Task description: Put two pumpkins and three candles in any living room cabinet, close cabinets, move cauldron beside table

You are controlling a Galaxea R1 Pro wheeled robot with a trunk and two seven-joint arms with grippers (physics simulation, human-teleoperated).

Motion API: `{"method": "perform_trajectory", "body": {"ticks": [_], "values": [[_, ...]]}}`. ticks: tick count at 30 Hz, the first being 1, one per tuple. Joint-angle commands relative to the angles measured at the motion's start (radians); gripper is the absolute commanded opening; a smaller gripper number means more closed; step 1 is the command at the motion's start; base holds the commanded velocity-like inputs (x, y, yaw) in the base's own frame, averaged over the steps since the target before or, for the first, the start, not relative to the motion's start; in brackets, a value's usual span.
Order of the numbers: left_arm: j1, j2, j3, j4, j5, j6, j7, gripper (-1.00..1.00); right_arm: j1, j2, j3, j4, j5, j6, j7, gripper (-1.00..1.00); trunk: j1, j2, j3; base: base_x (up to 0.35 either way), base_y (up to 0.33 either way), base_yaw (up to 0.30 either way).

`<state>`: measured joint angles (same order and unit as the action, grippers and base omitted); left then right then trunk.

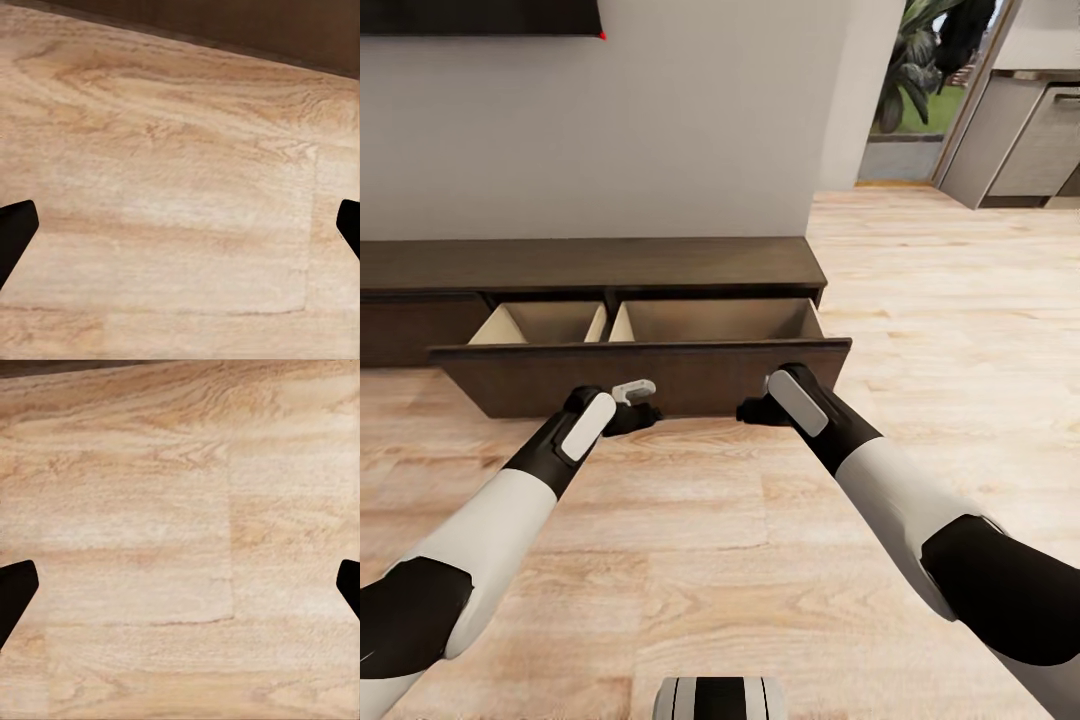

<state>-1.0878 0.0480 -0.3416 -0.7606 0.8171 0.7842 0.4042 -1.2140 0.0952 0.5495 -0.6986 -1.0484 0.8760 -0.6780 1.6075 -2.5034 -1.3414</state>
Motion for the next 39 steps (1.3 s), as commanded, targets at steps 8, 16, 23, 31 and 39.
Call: {"method": "perform_trajectory", "body": {"ticks": [8, 16, 23, 31, 39], "values": [[0.085, 0.01, -0.011, -0.145, 0.009, -0.076, 0.008, 1.0, 0.033, -0.002, 0.015, -0.002, 0.006, -0.127, 0.019, 1.0, 0.0, 0.0, -0.001, -0.016, 0.0, 0.0], [0.187, 0.043, -0.084, -0.232, -0.124, -0.255, -0.003, 1.0, 0.13, -0.002, 0.028, -0.002, 0.152, -0.284, 0.074, 1.0, 0.0, 0.0, -0.001, 0.0, 0.0, 0.0], [0.201, 0.045, -0.091, -0.221, -0.15, -0.328, -0.005, 1.0, 0.253, -0.003, 0.031, -0.001, 0.252, -0.551, 0.159, 1.0, 0.0, 0.0, -0.001, 0.0, 0.0, 0.0], [0.207, 0.039, -0.095, -0.124, -0.156, -0.439, -0.009, 1.0, 0.337, -0.002, 0.028, 0.003, 0.445, -0.834, 0.198, 1.0, 0.0, 0.0, -0.001, 0.0, 0.0, 0.0], [0.207, 0.041, -0.096, -0.11, -0.16, -0.458, -0.01, 1.0, 0.341, -0.001, 0.026, 0.004, 0.46, -0.852, 0.189, 1.0, 0.0, 0.0, -0.001, 0.0, 0.0, 0.0]]}}
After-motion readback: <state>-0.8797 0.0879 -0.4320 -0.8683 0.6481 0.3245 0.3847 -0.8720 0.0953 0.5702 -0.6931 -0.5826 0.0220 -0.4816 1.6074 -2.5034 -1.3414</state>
